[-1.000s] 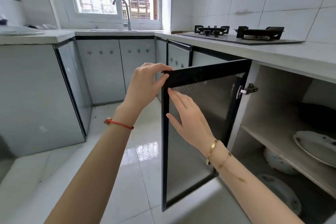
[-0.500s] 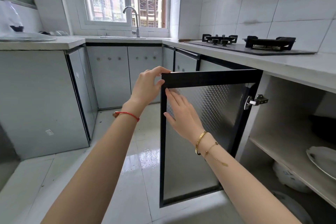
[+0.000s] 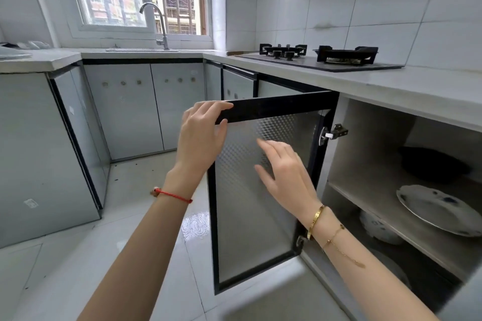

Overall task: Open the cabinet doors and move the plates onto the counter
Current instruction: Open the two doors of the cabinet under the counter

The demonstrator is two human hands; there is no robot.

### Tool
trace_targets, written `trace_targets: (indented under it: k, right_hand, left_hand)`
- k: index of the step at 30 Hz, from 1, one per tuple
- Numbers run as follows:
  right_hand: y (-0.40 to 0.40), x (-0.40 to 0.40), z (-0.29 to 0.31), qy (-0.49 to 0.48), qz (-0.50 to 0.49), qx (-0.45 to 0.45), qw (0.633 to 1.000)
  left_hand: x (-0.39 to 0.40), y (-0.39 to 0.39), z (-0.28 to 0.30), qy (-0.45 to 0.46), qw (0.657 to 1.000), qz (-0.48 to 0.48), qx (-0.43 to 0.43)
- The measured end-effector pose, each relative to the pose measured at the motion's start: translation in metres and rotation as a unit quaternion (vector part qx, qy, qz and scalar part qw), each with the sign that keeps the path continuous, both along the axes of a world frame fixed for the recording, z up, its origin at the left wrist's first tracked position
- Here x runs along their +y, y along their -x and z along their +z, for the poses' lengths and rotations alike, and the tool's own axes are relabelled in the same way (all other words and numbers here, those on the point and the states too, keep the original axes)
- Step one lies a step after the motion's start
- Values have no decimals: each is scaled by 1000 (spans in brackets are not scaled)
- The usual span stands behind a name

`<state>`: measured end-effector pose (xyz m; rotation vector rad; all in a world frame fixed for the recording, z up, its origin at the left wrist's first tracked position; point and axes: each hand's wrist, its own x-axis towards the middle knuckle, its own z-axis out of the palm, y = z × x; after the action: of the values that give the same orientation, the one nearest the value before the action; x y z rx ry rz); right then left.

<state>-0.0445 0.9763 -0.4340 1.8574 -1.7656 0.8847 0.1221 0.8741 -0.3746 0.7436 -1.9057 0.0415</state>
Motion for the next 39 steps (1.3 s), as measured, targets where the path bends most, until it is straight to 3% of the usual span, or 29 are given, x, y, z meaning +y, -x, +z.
trace_targets:
  k: [10,18,32,39]
  right_hand:
    - [83,129,-2,32,-174,-15,984]
    - [145,222,11,89,-336,-14,938]
    - [183,275,31,83,-445,53,890]
    - [166,280,37,64,-454,61,886]
  left_hand:
    - [76,113,-39,-86,964,-252,7]
    - [154,226,-47,-182,887,-421,-59]
    - [235,331,-51,-266,781,-546,-145]
    - [239,317,-55,-286,769,-554,-143]
